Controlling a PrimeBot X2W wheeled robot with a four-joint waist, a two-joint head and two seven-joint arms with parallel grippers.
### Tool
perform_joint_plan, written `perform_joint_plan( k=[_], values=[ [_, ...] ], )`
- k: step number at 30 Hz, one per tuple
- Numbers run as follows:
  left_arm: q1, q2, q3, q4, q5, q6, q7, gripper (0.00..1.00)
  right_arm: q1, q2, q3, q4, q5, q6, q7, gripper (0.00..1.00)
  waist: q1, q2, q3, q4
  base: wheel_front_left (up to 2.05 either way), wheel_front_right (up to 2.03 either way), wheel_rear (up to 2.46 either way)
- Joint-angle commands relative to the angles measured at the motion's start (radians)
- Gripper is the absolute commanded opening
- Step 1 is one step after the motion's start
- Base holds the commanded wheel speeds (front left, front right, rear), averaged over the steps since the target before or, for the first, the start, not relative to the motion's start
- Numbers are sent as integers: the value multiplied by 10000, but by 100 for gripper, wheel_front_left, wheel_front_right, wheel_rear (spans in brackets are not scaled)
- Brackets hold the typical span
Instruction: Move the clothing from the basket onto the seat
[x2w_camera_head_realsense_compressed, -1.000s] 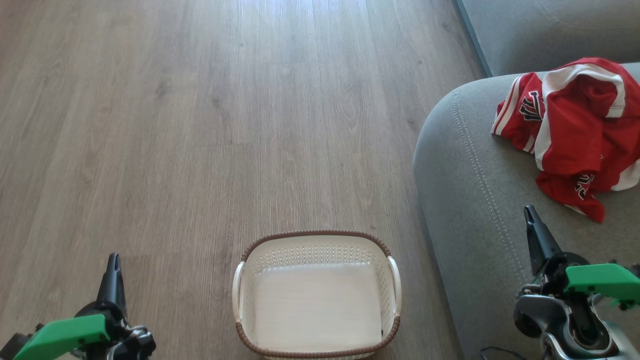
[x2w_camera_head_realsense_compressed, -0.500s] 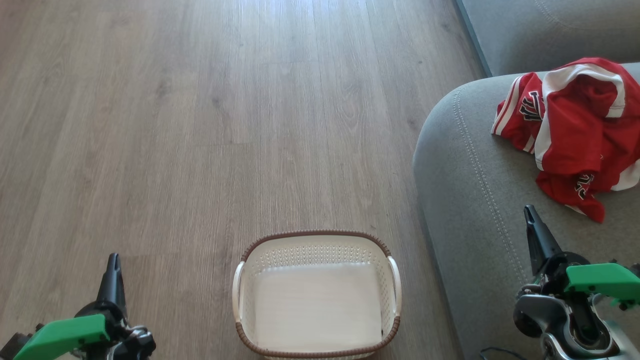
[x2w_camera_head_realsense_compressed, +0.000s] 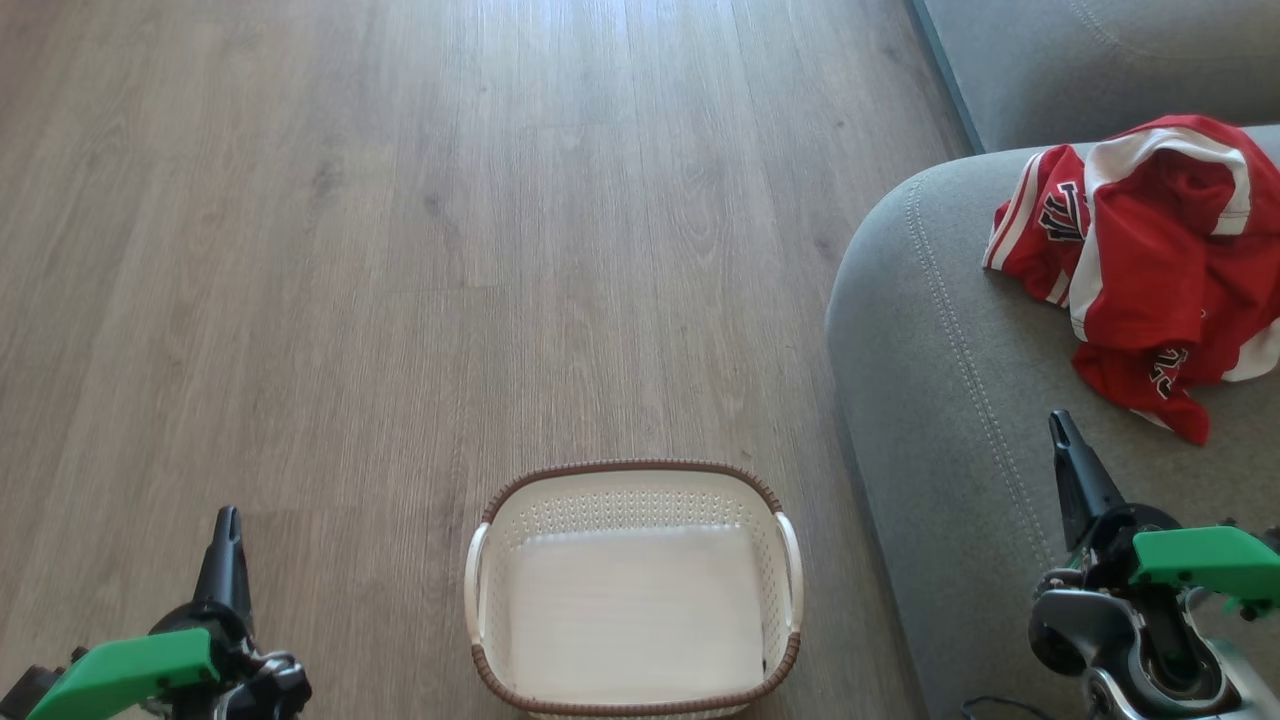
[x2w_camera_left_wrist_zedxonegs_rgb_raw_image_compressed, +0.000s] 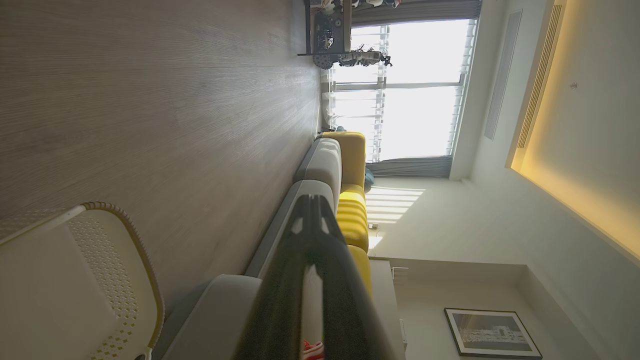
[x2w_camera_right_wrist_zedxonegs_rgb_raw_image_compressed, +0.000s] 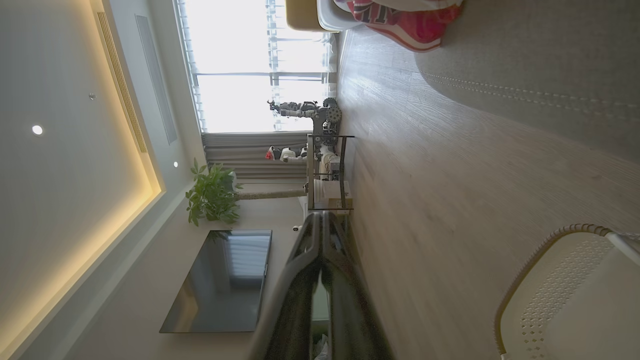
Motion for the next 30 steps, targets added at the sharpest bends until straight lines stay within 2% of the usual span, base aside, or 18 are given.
perform_joint_plan(
  k=[1,30],
  values=[
    [-463,99,343,-388,-3,-83,78,0,-490,-261,166,-406,55,0,-80,0,0,0,0,0,0,0,0],
    [-460,99,343,-397,-4,-81,78,0,-518,-580,562,-556,397,0,-420,0,0,0,4,1,0,0,0]
  ],
)
